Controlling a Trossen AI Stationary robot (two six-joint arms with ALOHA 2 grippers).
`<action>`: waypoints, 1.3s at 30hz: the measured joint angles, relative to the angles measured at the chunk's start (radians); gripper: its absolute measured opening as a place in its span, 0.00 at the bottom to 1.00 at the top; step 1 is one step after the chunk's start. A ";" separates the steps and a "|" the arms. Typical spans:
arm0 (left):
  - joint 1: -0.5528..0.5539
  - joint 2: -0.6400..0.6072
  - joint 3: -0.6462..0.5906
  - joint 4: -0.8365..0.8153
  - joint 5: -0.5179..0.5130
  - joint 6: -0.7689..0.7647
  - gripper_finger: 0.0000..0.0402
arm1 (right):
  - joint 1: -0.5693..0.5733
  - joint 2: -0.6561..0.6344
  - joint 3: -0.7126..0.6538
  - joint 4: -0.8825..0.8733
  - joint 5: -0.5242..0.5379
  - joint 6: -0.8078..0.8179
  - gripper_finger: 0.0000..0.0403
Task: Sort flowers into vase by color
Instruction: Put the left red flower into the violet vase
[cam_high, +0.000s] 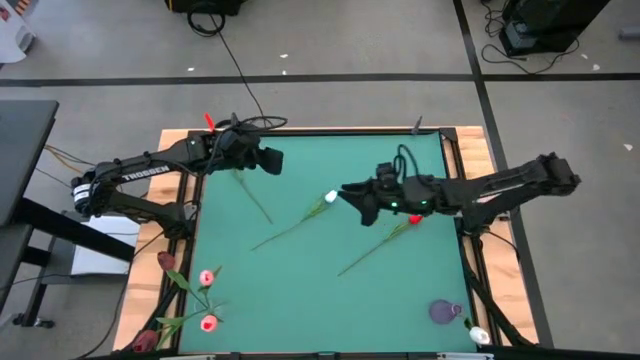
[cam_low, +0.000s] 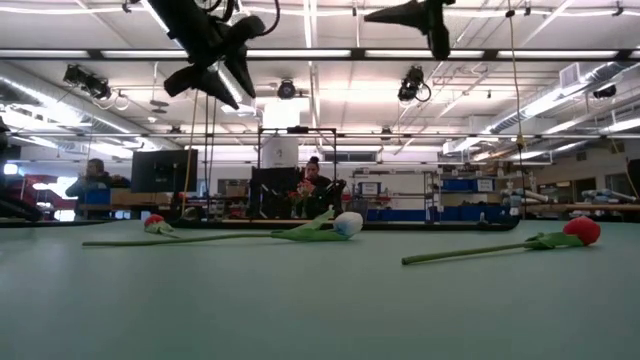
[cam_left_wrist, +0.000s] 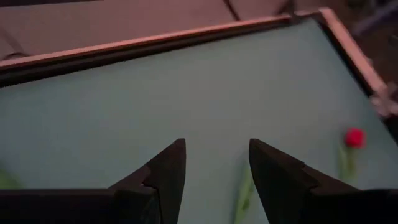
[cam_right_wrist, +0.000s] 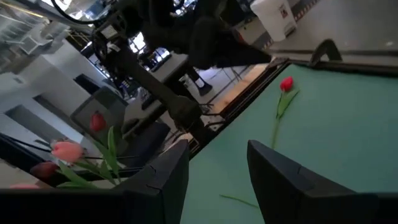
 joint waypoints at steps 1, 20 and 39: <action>0.000 0.000 -0.007 -0.002 -0.018 -0.022 0.45 | -0.003 0.014 0.000 0.012 -0.004 0.006 0.42; 0.135 0.000 -0.411 0.085 -0.112 -0.484 0.45 | -0.029 0.044 0.000 0.008 -0.035 0.060 0.43; 0.254 0.109 -0.511 0.124 -0.110 -0.542 0.45 | -0.070 0.044 0.000 -0.015 -0.198 0.078 0.43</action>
